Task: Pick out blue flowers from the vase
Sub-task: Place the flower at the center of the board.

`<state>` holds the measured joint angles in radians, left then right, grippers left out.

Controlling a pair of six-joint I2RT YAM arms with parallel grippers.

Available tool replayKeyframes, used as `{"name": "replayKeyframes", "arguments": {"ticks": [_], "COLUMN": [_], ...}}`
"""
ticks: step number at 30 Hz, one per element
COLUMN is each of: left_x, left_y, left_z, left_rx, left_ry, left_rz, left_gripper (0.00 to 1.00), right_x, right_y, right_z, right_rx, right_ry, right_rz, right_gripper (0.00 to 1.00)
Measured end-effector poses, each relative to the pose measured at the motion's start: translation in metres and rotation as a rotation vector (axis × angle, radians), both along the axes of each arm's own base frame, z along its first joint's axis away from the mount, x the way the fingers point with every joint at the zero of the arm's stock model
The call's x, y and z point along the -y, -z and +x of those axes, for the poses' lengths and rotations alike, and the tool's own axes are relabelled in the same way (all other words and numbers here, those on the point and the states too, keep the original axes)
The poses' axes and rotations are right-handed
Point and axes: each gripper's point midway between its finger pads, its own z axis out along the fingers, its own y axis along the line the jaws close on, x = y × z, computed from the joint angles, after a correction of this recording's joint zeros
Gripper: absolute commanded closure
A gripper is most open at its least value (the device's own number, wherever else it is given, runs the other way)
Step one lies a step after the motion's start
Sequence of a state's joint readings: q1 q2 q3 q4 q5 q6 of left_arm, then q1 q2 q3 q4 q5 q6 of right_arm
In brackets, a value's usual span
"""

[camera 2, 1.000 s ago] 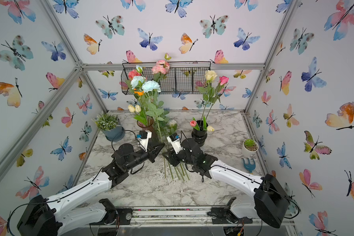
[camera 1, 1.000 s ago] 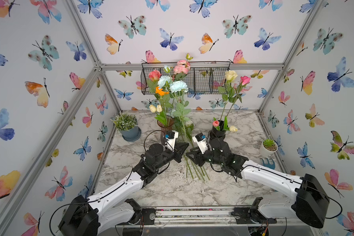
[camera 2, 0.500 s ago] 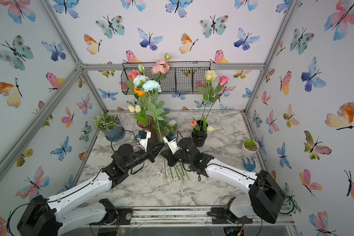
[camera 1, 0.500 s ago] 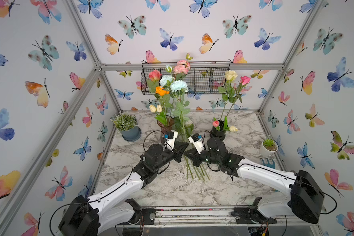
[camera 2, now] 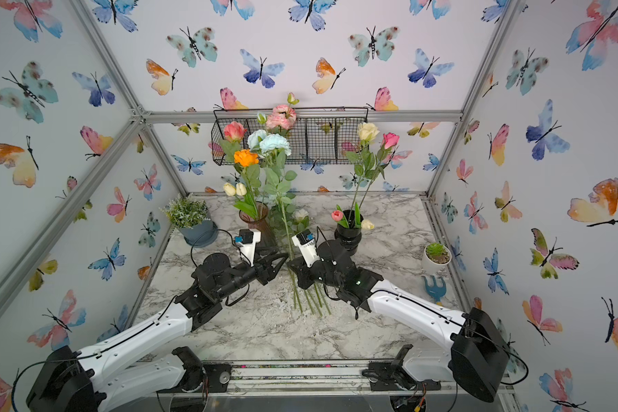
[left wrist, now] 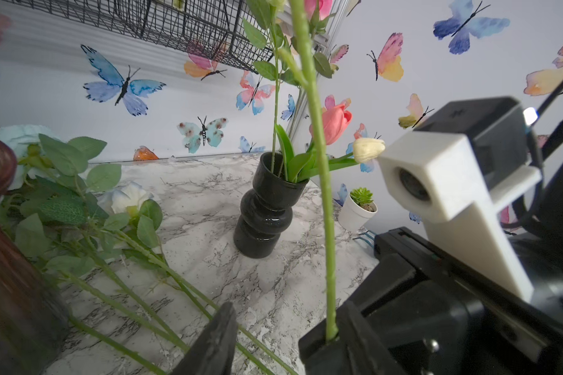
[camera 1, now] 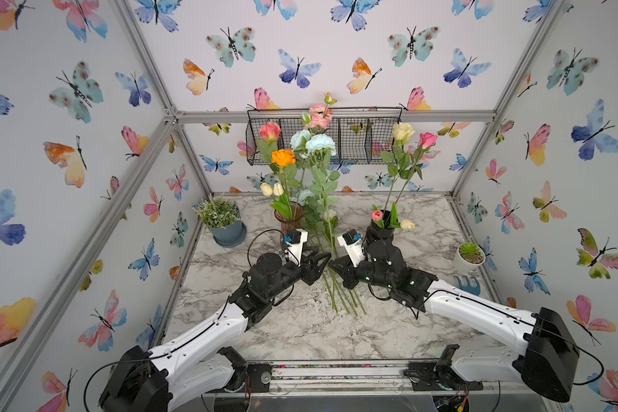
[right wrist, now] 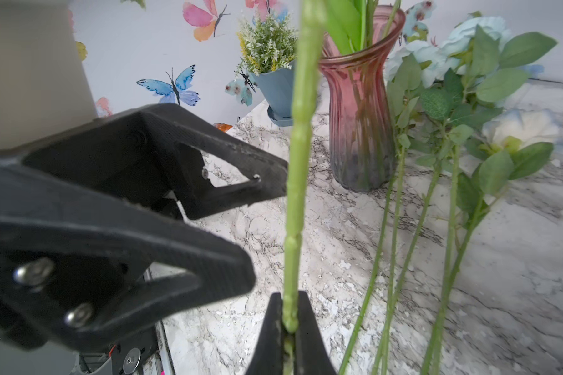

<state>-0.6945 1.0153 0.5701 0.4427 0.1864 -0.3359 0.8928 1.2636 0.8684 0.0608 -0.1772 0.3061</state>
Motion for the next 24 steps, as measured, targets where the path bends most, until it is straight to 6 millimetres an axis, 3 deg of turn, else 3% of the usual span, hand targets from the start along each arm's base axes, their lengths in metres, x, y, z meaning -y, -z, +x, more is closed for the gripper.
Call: {"name": "replayKeyframes", "arguments": {"ticks": [5, 13, 20, 24], "left_x": [-0.012, -0.032, -0.041, -0.046], "left_y": [-0.008, 0.001, -0.009, -0.012], "left_z": [-0.003, 0.007, 0.008, 0.006], "left_rx": [0.028, 0.012, 0.037, 0.041], "left_ry": [-0.035, -0.094, -0.118, -0.126], "left_rz": [-0.010, 0.012, -0.005, -0.006], "left_gripper": [0.47, 0.47, 0.47, 0.47], "right_x": [0.018, 0.059, 0.084, 0.087], "right_y": [-0.001, 0.007, 0.057, 0.082], "right_z": [-0.005, -0.030, -0.039, -0.038], "right_rx": [-0.003, -0.066, -0.156, -0.198], "right_ry": [0.043, 0.084, 0.138, 0.151], "right_rz": [-0.034, -0.099, -0.237, -0.311], "right_gripper": [0.98, 0.98, 0.98, 0.98]}}
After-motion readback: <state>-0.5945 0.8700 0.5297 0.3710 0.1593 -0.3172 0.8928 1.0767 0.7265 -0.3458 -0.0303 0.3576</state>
